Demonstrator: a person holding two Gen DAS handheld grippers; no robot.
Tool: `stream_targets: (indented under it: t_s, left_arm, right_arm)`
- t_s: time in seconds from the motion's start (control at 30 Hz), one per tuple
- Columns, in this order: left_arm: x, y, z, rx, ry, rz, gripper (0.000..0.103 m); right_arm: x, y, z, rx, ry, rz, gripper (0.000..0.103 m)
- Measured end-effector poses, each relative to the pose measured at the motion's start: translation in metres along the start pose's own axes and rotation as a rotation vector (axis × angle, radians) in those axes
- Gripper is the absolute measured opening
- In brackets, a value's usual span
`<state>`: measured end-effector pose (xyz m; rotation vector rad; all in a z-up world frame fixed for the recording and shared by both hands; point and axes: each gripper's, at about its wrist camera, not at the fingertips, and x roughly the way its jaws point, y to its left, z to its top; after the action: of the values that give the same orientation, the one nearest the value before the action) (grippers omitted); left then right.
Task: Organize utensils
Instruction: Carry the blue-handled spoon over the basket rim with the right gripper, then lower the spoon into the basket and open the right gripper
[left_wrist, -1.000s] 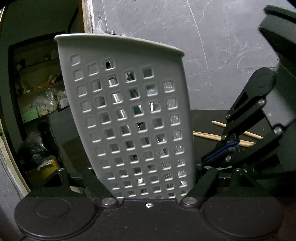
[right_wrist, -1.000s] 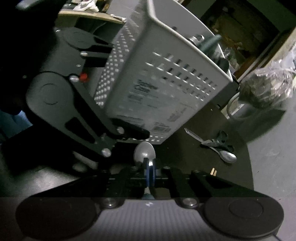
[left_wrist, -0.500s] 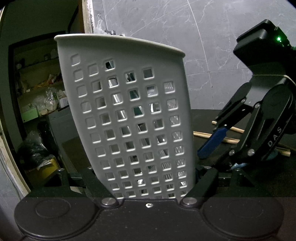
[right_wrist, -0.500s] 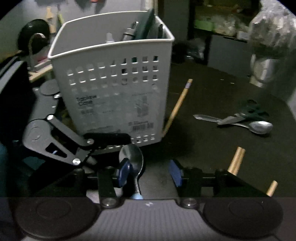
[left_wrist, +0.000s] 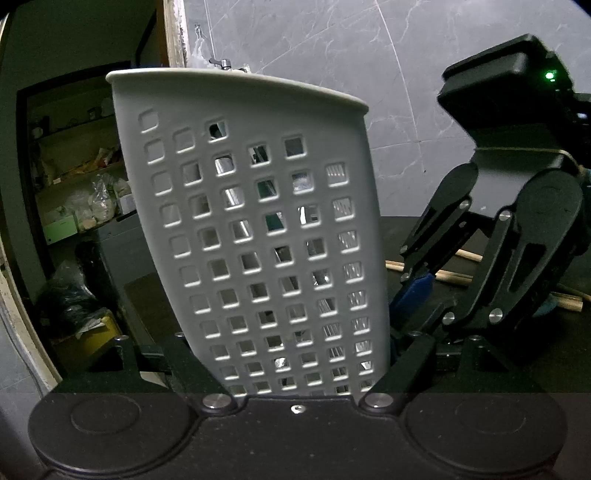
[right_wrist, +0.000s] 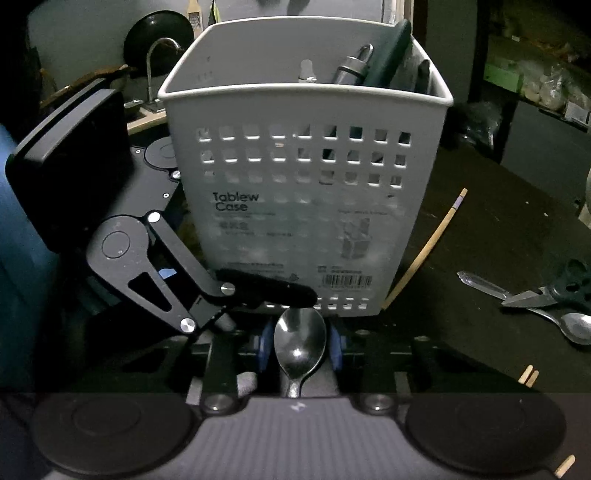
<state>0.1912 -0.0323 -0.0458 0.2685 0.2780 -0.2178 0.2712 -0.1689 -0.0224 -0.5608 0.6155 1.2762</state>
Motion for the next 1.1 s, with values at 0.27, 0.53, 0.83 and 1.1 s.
stream_targets:
  t_s: [0.27,0.53,0.83,1.1]
  left_arm:
    - [0.001,0.001,0.001,-0.009,0.002,0.013,0.08]
    - [-0.001,-0.003,0.001,-0.008,0.0,0.014,0.08]
    - [-0.001,-0.004,0.002,-0.008,0.001,0.015,0.08]
    - [-0.001,-0.005,0.001,-0.008,0.002,0.016,0.08]
  right_arm:
    - [0.008,0.053,0.011,-0.05,0.06,-0.313,0.033]
    - [0.0,0.055,0.005,0.069,0.05,-0.474,0.033]
    - [-0.042,0.061,0.001,0.125,-0.16,-0.594,0.033]
    - [-0.061,0.059,0.006,0.151,-0.282,-0.647,0.033]
